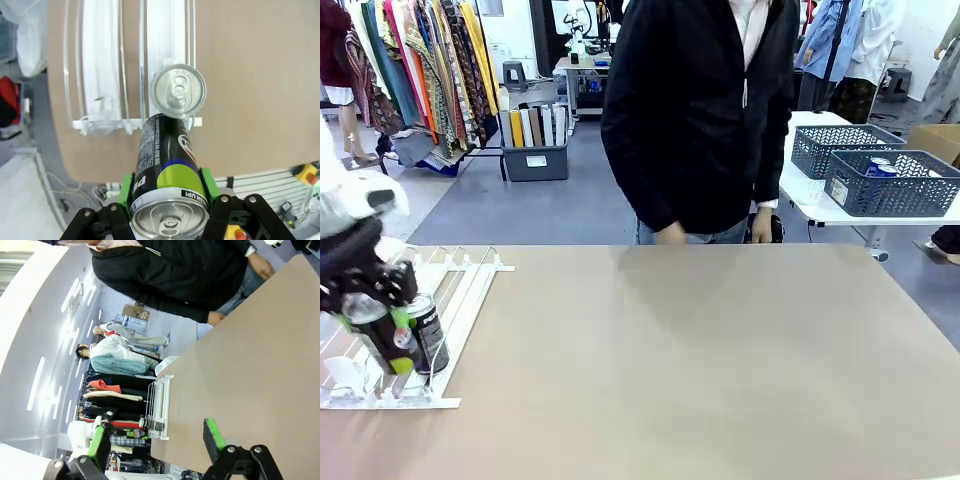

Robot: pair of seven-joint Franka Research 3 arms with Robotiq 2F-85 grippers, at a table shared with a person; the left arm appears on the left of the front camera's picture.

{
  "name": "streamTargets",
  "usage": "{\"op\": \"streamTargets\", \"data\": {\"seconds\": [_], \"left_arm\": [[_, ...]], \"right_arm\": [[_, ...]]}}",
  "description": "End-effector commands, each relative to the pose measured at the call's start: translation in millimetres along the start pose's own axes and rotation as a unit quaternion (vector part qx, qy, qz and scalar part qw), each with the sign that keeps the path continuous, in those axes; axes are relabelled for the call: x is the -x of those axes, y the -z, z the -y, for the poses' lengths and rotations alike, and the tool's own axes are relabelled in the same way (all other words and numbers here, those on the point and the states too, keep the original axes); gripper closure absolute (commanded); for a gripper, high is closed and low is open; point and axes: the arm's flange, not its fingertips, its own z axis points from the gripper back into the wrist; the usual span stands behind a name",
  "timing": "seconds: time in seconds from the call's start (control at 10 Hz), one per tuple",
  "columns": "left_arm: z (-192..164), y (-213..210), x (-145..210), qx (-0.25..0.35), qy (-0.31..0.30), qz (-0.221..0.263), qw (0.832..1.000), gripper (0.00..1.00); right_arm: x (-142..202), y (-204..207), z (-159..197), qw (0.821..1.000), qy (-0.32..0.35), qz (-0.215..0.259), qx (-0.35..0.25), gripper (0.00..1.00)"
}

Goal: Retrieve and store the cans from the dispenser.
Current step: Pick up one can from the Automatic Can Dispenser and place it in the middle of the table.

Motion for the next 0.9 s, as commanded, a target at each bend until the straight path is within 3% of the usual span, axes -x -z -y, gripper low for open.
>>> {"op": "streamTargets", "data": {"seconds": [0.0,0.2,0.4,0.7,0.8], "left_arm": [[-10.7,-62.2,20.8,0.011,0.029,0.076,0.997,1.00],[-19.8,-105.5,41.5,0.019,0.029,0.134,0.990,1.00],[-34.5,-117.8,55.0,0.038,0.007,0.162,0.986,1.00],[-48.5,-103.3,47.9,0.077,-0.018,0.137,0.987,1.00],[-39.7,-117.3,57.3,0.042,-0.003,0.147,0.988,1.00]], "right_arm": [[-1.2,1.6,-1.2,1.000,-0.011,0.008,-0.013,0.00],[-1.2,1.6,-1.2,1.000,-0.011,0.008,-0.013,0.00],[-1.2,1.6,-1.2,1.000,-0.011,0.008,-0.013,0.00],[-1.2,1.6,-1.2,1.000,-0.011,0.008,-0.013,0.00],[-1.2,1.6,-1.2,1.000,-0.011,0.008,-0.013,0.00]]}}
